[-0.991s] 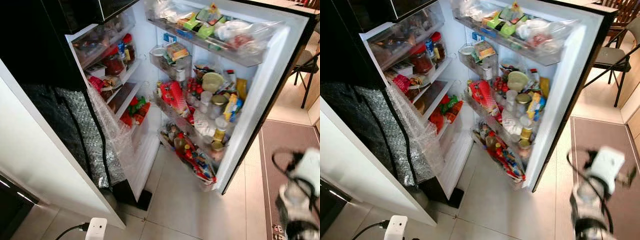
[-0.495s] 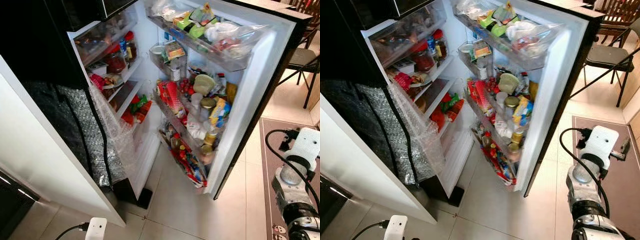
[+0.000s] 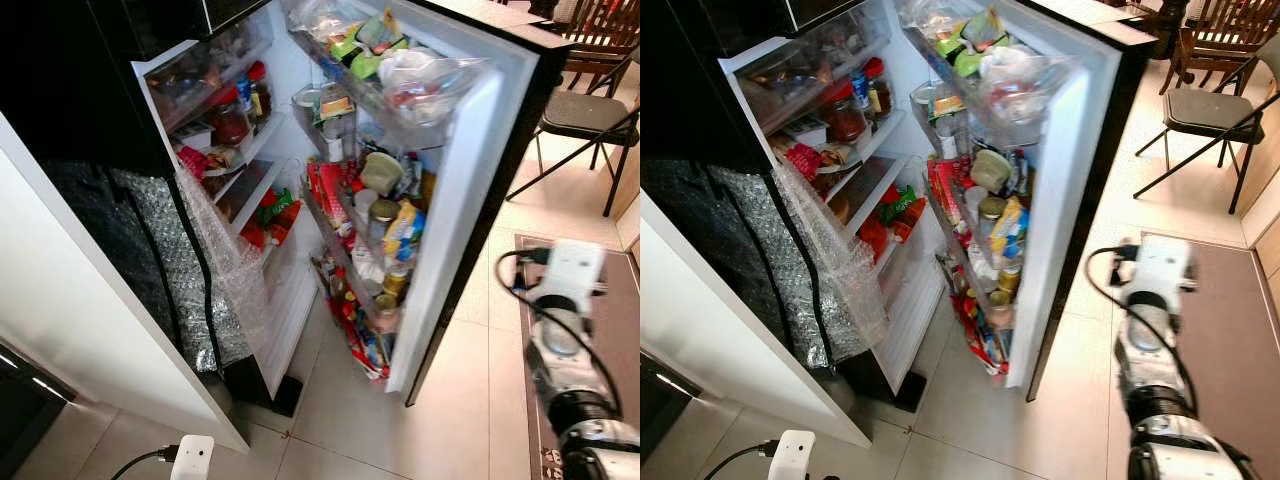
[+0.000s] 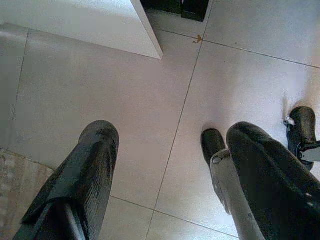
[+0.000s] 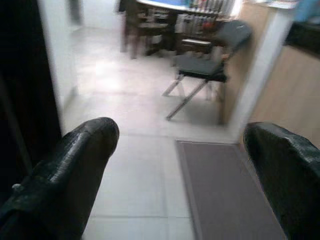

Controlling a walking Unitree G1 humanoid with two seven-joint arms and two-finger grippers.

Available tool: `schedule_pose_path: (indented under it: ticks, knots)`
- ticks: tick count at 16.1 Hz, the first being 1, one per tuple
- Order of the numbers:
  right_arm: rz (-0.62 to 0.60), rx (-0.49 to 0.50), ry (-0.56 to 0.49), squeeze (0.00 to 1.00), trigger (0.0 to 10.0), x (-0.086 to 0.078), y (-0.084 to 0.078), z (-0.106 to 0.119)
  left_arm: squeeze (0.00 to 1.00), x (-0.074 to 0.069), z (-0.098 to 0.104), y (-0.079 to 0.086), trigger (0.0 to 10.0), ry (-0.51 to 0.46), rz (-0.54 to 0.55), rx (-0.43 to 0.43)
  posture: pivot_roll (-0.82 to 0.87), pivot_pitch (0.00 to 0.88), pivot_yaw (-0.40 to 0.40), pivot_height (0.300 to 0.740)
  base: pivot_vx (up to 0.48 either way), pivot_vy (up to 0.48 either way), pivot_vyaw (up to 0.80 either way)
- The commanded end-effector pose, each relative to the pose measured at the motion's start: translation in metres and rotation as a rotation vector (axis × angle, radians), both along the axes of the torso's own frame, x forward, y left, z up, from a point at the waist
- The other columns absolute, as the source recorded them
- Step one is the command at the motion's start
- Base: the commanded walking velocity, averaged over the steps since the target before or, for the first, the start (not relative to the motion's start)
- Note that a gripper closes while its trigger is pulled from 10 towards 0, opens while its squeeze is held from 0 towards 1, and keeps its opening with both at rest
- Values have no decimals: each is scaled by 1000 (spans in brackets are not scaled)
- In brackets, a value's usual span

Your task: Restocking fridge

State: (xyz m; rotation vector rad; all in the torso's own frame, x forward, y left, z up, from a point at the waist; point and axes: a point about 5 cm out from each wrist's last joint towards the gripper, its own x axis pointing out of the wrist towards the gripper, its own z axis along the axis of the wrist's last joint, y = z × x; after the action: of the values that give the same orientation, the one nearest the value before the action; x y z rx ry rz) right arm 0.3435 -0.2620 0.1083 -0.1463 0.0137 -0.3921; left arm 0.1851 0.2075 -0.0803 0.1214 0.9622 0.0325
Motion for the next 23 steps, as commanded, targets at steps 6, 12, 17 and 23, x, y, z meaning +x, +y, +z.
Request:
schedule_pose_path:
  ticks: [6,12,17,23]
  knots:
    - [189,-19,-13,0,10000,15,19,16,0,-4,-2,2,10000,21,2,7,-42,21,39,740,0,0,0]
    - [677,-115,-105,0,10000,34,81,59,0,-4,-2,2,10000,21,4,9,-41,23,37,740,0,0,0]
    - [1010,-88,-219,0,10000,36,157,99,0,-4,-2,1,10000,20,5,5,-35,18,34,740,0,0,0]
    - [1294,15,-243,0,10000,23,245,116,0,-4,-2,0,10000,21,16,2,-16,12,21,740,0,0,0]
